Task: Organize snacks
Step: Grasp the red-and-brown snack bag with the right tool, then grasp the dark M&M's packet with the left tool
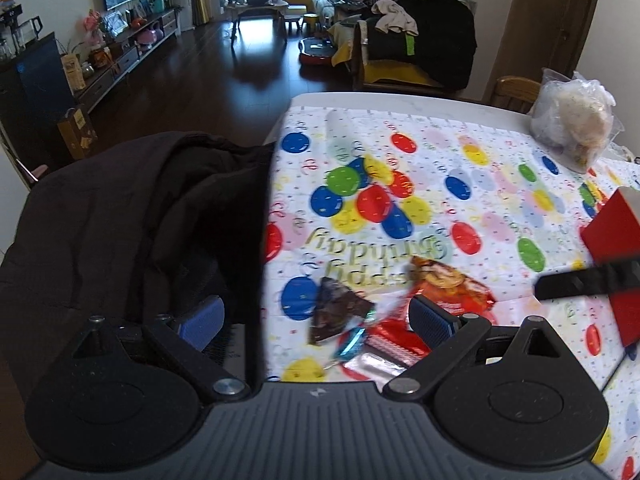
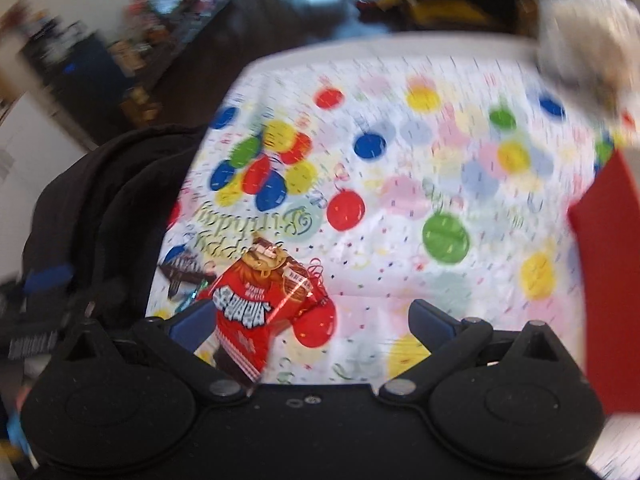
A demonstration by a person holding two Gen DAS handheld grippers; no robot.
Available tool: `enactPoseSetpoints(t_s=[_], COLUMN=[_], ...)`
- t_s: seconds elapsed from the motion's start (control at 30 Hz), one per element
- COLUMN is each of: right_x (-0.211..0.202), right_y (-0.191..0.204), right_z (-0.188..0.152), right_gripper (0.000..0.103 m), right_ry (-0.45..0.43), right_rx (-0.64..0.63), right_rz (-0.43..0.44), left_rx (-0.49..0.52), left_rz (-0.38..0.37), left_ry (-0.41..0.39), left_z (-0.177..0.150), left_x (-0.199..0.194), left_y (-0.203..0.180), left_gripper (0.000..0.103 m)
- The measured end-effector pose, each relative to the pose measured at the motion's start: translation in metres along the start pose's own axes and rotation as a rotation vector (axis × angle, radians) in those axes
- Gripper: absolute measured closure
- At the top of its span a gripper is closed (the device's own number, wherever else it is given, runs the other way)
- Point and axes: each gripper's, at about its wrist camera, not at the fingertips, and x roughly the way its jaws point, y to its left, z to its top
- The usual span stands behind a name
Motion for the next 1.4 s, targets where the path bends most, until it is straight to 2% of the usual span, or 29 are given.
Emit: enactPoseSetpoints(t_s=[0.17, 0.37, 0.63, 0.87, 1.0, 1.2, 1.27, 1.4], right_x=[0.035, 0.066, 0.097, 0.11, 0.112, 0.11, 0.107, 0.103], right_y=[0.006, 0.03, 0.039, 0.052, 0.062, 0.072, 0.069, 0.058], right_z=[0.007, 0.012, 0.019, 0.02, 0.018, 0.009, 0.009, 0.011], right_gripper=[0.002, 0.002, 0.005, 0.005, 0.007, 0.016, 0.022, 0.026], right_ry=[0.071, 0.123, 0.166, 0.174, 0.174, 0.174, 0.172, 0.173], right_rx=[0.16, 0.197, 0.277, 0.201, 0.093, -0.101, -0.123, -0.138], right_rz=[-0.006, -0.055, -0.113, -0.143, -0.176, -0.209, -0.205, -0.195], left_rx=[0.016, 0.036, 0.023, 0.026, 0.03, 0.009, -0.005, -0.018], left_rz=[0.005, 0.007, 0.009, -0.015, -0.029, -0.051, -0.062, -0.078], left_ry=[-0.017, -0.027, -0.021, 0.006, 0.019, 0.055, 0.067, 0.09], left_z=[-0.007, -0.013, -0.015, -0.015, -0.013, -0.008, -0.005, 0.0], left_x=[-0.002, -0.005, -0.006, 0.003, 0.01, 0.028, 0.033, 0.046], left_y=[0.009, 0.013, 0.02, 0.019, 0.014, 0.012, 0.013, 0.009], left_gripper=[0.004, 0.004, 0.004, 0.004, 0.004, 0.005, 0.005, 0.005])
